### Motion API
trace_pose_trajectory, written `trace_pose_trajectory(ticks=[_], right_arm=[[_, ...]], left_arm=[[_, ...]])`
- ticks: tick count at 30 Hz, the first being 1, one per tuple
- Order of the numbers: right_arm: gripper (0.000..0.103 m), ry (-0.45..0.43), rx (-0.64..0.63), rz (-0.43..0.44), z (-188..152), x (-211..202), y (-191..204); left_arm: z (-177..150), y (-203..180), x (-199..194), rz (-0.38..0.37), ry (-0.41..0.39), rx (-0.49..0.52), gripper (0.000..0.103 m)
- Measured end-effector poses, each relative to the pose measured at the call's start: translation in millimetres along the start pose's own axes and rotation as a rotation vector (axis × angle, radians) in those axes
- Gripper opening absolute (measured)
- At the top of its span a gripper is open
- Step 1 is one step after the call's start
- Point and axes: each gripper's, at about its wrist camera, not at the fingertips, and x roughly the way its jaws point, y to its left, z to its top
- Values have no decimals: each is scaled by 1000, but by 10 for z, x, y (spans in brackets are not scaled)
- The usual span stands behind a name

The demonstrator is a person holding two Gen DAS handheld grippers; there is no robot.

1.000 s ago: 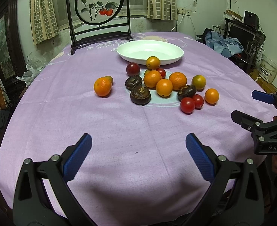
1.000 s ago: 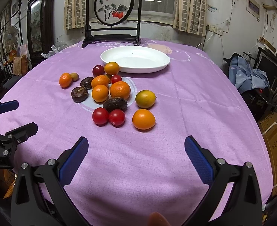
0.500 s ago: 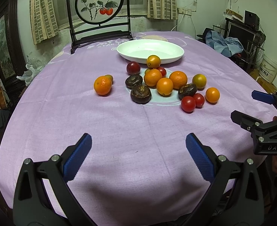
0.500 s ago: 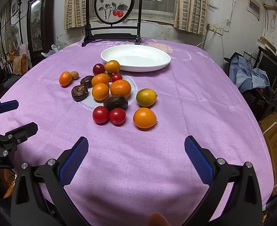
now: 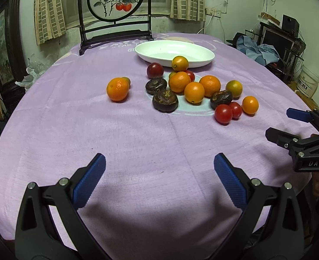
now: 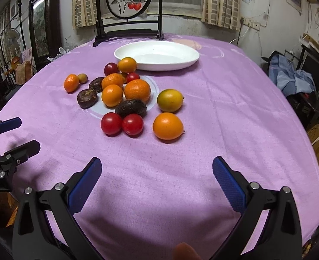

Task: Organize fruits
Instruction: 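Grasp a red cherry tomato with the left tool while the right tool grasps a small orange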

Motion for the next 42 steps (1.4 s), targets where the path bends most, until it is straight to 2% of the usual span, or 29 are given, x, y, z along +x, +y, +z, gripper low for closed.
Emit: trace_pose_trajectory(ticks=[4, 5, 6, 9, 17, 19, 20, 21, 23, 27, 29, 33, 35, 38, 42], right_arm=[[102, -15, 1, 31, 68, 62, -36], [97, -17, 1, 32, 86, 79, -61], [88, -10, 8, 35, 108, 110, -115], [75, 17, 35, 58, 180, 223, -256], [67, 84, 32, 135, 338, 507, -369], [64, 94, 25, 146, 361, 548, -371], [58, 99, 24, 154, 371, 566, -378], [50, 111, 28, 172, 374, 592, -388], [45, 106, 43, 185, 364, 583, -421], [44, 83, 141, 258, 329, 549, -602], [44, 63, 184, 274, 311, 515, -680], [44, 53, 169, 291, 313, 485, -662], [44, 52, 175, 302, 313, 485, -674], [44, 47, 179, 320, 310, 477, -688], [44, 37, 168, 333, 320, 468, -668]], left_arm=[[-22, 55, 68, -18, 3, -8, 101], [-26, 60, 81, -21, 3, -6, 101], [-34, 67, 96, -24, 5, 0, 101], [-52, 80, 119, -26, 6, 17, 101], [-20, 33, 190, -65, 23, 46, 101], [6, 5, 208, -71, 24, 53, 101], [21, -4, 216, -75, 25, 52, 101], [51, -19, 236, -89, 27, 48, 101], [84, -34, 262, -115, 33, 37, 101], [230, -141, 379, -204, 53, 31, 100], [309, -206, 430, -247, 63, 38, 97], [503, -371, 588, -294, 85, 69, 87], [550, -474, 675, -283, 103, 105, 73], [570, -611, 816, -281, 146, 136, 57], [610, -770, 876, -289, 155, 174, 55]])
